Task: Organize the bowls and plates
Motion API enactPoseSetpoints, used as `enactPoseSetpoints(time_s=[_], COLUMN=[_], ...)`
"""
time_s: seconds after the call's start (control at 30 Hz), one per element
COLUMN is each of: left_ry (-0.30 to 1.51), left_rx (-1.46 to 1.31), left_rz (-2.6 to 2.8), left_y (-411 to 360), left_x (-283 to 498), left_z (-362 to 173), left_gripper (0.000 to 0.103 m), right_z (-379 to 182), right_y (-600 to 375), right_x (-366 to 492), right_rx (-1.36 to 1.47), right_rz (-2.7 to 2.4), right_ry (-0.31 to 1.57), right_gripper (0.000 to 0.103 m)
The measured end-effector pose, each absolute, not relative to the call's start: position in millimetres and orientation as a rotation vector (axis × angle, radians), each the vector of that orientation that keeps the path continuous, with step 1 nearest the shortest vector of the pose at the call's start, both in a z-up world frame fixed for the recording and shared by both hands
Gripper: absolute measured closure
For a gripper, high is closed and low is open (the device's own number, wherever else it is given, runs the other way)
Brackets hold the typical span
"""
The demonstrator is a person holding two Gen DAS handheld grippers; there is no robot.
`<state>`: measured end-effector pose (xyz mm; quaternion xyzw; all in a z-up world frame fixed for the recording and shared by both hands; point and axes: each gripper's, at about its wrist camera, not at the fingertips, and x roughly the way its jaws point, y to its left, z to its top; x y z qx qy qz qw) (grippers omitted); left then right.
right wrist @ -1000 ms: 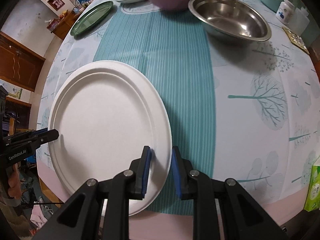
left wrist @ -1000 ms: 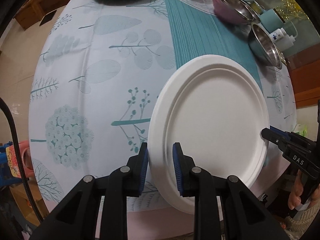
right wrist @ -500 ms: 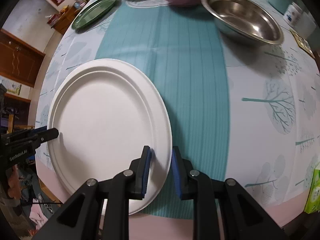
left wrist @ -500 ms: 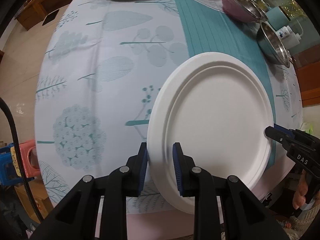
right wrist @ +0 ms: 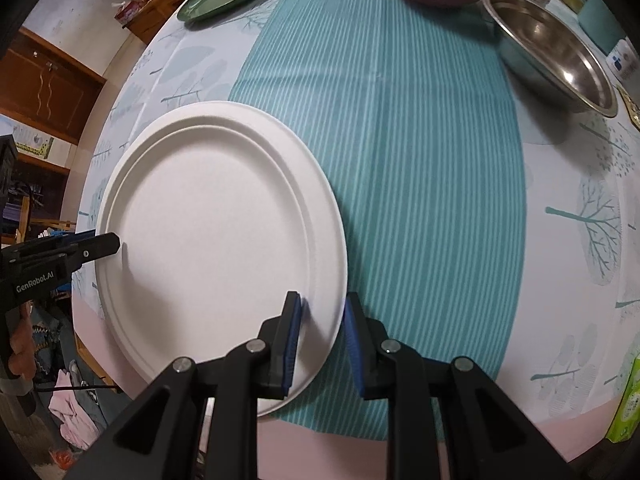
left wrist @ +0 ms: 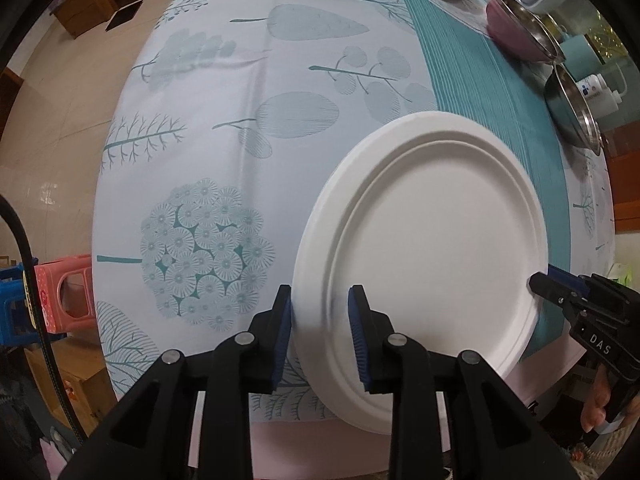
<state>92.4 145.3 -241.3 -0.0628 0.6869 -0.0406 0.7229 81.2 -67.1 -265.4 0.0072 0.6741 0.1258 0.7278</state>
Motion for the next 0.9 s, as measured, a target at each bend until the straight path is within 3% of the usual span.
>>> enactPoseSetpoints(time_s=[0.17, 0.23, 0.33, 0.9], left_ry=[1.483, 1.462, 1.438, 1.286], left_rx=[-0.17, -0.177, -0.169, -0.139], left_rz=[-0.085, -0.077, -0.068, -0.064], left_y=[153, 156, 159, 143], left_x=[88, 86, 84, 59], left_z=[-236, -231, -224, -167], left_gripper=[0.046, 0.043, 0.039, 0.036], right_z=[-268, -266, -263, -237], right_y=[-65, -66, -68, -81], right_x=[79, 77, 74, 53], right_rx=[0.038, 0.044, 0.056, 0.056], right_rz=[0.29, 0.282, 0.274, 0.243], right_ry=[1.485, 1.473, 1.458, 1.403], right_gripper=[0.074, 0.066, 0.061, 0.061])
